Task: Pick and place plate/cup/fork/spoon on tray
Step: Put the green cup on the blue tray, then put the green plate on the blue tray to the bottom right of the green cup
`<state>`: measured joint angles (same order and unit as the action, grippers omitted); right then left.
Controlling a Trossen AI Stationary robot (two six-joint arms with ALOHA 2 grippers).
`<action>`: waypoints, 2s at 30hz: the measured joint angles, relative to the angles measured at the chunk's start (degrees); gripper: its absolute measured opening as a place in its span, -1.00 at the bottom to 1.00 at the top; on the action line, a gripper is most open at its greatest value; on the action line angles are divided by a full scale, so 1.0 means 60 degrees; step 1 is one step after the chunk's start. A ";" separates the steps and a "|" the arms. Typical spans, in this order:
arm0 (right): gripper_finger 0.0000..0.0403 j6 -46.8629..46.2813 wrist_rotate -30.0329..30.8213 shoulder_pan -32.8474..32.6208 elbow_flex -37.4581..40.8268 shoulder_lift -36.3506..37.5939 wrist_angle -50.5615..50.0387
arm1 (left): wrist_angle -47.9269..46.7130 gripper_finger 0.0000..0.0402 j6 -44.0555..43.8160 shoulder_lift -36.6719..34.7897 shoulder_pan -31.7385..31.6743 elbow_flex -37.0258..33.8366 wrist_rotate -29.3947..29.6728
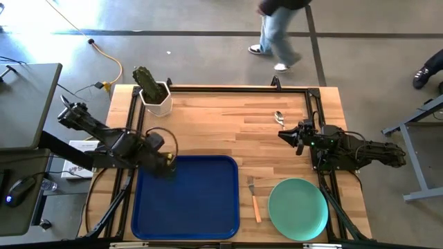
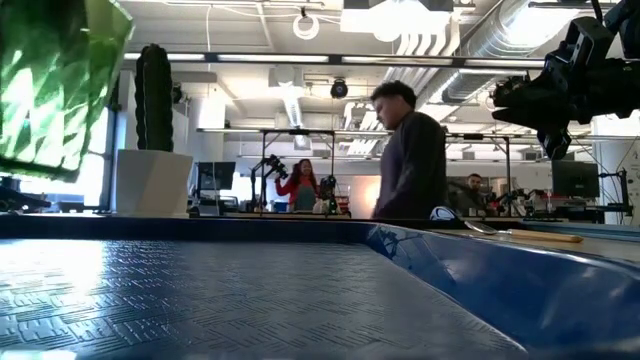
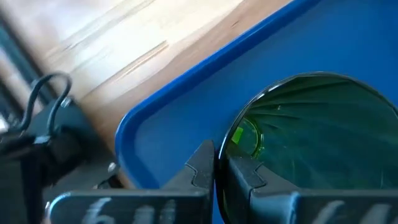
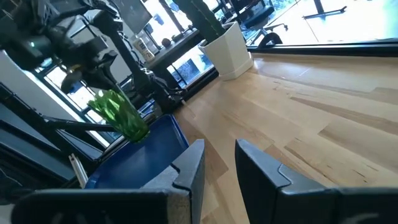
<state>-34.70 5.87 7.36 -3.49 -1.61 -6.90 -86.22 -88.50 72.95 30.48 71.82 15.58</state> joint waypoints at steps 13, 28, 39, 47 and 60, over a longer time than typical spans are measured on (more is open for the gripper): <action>-0.60 -0.0048 0.0011 0.0001 0.0000 0.0000 0.0004 | -0.0404 -0.97 -0.3944 -0.0773 0.2275 -0.1526 0.0000; -0.60 -0.0182 0.0422 0.0001 0.0000 0.0000 0.0049 | -0.0636 -0.96 -0.6140 -0.0955 0.3332 -0.2645 0.0104; -0.60 -0.0149 0.0441 -0.0001 0.0000 0.0000 0.0051 | -0.0636 -0.93 -0.6200 -0.0951 0.3332 -0.2649 -0.0269; -0.60 -0.0149 0.0441 0.0000 0.0000 0.0000 0.0051 | -0.0632 -0.76 -0.6213 -0.0948 0.3332 -0.2654 -0.0322; -0.60 -0.0178 0.0437 0.0001 0.0000 0.0000 0.0051 | -0.0629 -0.57 -0.6330 -0.1119 0.3329 -0.2656 -0.0288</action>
<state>-35.77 8.49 7.37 -3.49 -1.61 -6.59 -90.00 -126.48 66.24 50.46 55.88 13.85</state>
